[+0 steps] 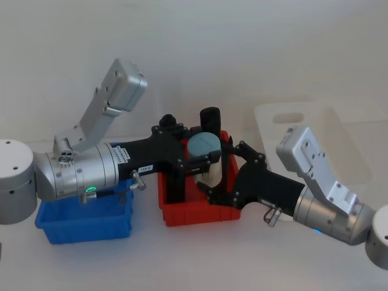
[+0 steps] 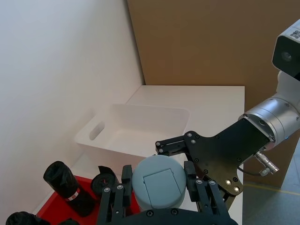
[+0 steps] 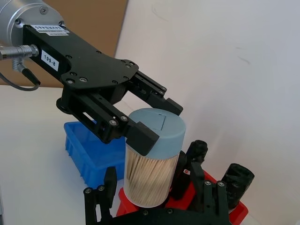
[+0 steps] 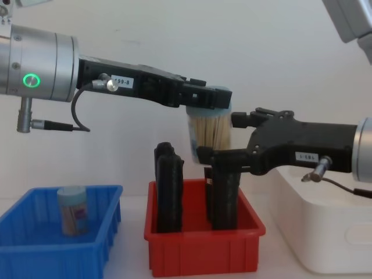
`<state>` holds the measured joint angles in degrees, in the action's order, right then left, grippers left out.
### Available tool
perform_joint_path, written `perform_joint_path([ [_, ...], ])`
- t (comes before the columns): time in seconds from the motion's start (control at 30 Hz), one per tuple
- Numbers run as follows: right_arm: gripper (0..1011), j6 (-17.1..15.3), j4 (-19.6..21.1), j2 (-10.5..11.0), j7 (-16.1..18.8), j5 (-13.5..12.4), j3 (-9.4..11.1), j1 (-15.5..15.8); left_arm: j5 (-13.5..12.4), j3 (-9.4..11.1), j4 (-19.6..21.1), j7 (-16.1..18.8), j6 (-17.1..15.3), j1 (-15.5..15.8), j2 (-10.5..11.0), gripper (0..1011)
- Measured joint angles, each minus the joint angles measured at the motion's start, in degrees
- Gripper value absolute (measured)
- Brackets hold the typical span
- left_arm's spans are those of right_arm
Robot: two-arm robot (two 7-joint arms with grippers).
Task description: Pick the cotton swabs from the blue box and place them into the white box.
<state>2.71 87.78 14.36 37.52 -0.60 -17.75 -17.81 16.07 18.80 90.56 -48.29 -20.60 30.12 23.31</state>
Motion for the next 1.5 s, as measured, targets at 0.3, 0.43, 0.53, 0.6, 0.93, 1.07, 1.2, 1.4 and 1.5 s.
perform_joint_path([
  [0.3,797,1.5,-1.9,-0.5,1.4,-0.8,-0.4,-1.3,0.0,0.0,0.0,0.0,0.0,0.0,0.0,669],
  [0.43,685,1.9,-2.3,-0.6,1.8,-1.1,-0.5,-1.6,0.0,0.0,0.0,0.0,0.0,0.0,0.0,670],
  [0.53,662,2.1,-2.5,-0.6,1.9,-1.3,-0.5,-1.7,0.0,0.0,0.0,0.0,0.0,0.0,0.0,670],
  [0.6,657,2.3,-2.6,-0.6,2.1,-1.5,-0.5,-1.8,0.0,0.0,0.0,0.0,0.0,0.0,0.0,670],
  [0.93,656,2.7,-2.6,-0.4,2.3,-1.9,-0.9,-1.8,0.0,0.0,0.0,0.0,0.0,0.0,0.0,938],
  [1.07,656,2.7,-2.5,-0.2,2.2,-1.9,-0.9,-1.8,0.0,0.0,0.0,0.0,0.0,0.0,0.0,1004],
  [1.2,656,2.7,-2.3,0.1,1.8,-2.0,-1.0,-1.6,0.0,0.0,0.0,0.0,0.0,0.0,0.0,1004],
  [1.4,654,2.4,-2.0,0.6,0.8,-2.2,-0.8,-1.2,0.0,0.0,0.0,0.0,0.0,0.0,0.0,1004],
  [1.5,656,2.1,-1.8,1.1,-0.1,-2.5,-0.6,-0.9,0.0,0.0,0.0,0.0,0.0,0.0,0.0,1004],
])
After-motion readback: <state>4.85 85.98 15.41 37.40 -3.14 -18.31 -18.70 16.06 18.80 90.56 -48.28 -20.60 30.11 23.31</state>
